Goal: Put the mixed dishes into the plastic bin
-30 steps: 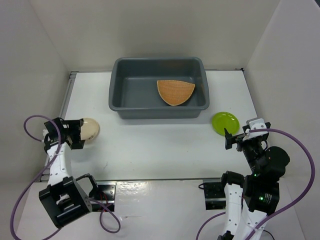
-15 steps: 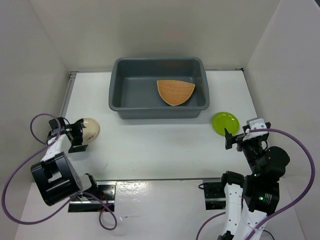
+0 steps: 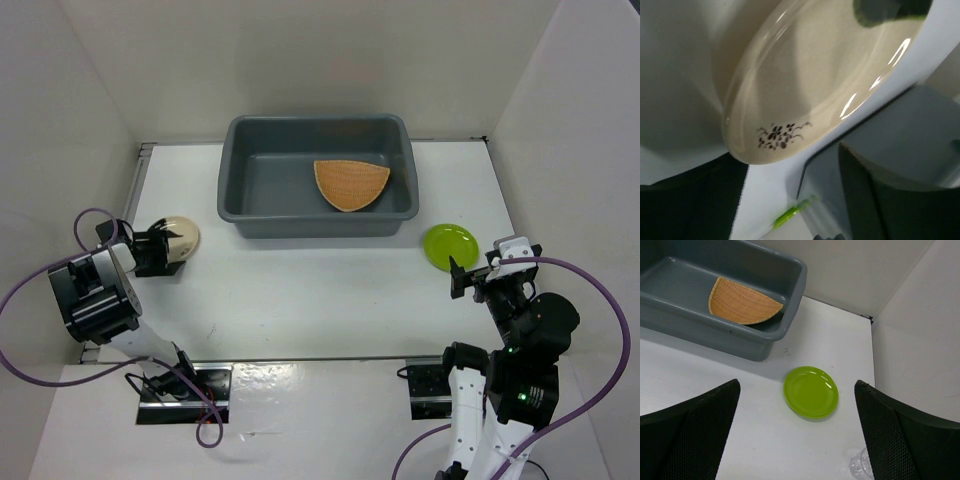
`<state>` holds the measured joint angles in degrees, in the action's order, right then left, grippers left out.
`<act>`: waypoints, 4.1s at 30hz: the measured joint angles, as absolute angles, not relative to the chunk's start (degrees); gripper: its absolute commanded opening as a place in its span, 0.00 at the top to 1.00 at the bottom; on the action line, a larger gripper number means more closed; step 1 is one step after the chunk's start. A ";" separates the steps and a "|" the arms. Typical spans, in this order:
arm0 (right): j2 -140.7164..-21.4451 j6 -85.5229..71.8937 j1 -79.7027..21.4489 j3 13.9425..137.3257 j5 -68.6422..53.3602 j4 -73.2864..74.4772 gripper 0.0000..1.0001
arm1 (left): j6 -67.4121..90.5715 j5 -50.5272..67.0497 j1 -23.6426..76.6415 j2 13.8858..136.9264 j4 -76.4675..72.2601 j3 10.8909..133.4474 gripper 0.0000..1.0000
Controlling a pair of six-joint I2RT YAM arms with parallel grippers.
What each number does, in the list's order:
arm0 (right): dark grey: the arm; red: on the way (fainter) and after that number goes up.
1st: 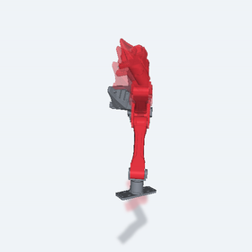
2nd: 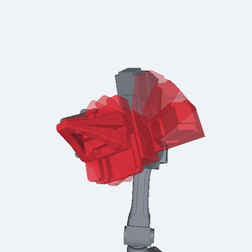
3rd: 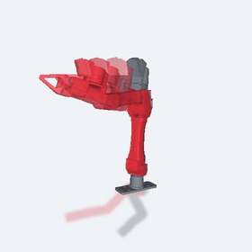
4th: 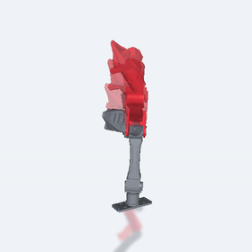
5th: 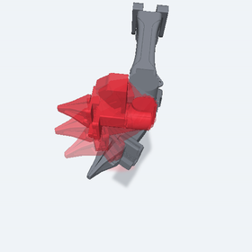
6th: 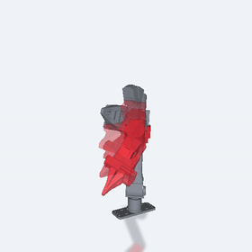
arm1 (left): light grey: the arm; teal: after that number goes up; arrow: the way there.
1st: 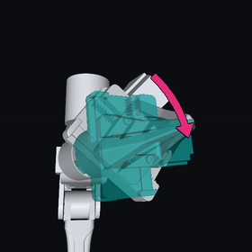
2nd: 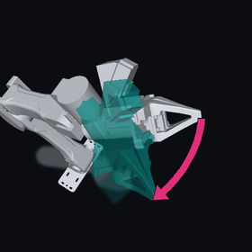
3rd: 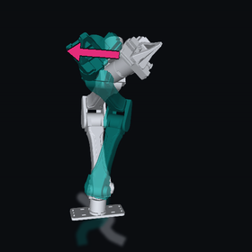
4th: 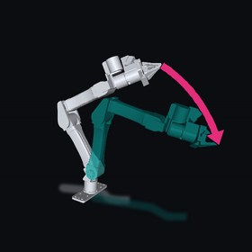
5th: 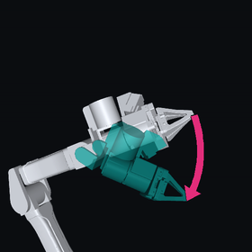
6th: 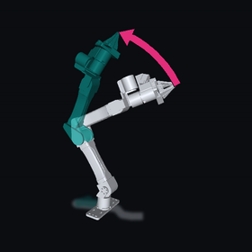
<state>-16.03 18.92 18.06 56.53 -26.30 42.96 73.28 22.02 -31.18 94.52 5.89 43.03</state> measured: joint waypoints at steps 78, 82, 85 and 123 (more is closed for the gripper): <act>-12.99 18.92 18.65 56.53 -25.71 42.78 0.01 | 58.48 26.33 22.13 167.41 56.82 176.20 0.98; -12.93 18.92 18.65 56.45 -25.71 42.78 0.01 | 58.24 26.30 22.22 167.89 59.13 177.03 0.66; -12.93 18.92 18.65 56.01 -25.71 42.76 0.01 | 58.61 26.22 22.15 167.89 60.55 177.23 0.48; -47.11 42.44 7.01 38.92 -2.04 37.58 0.07 | 33.45 -15.99 29.78 46.85 49.50 65.19 0.00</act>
<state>-47.11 42.44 7.01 38.92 -2.04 37.58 33.45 -15.99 29.78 46.85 49.50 65.19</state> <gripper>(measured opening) 0.970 1.000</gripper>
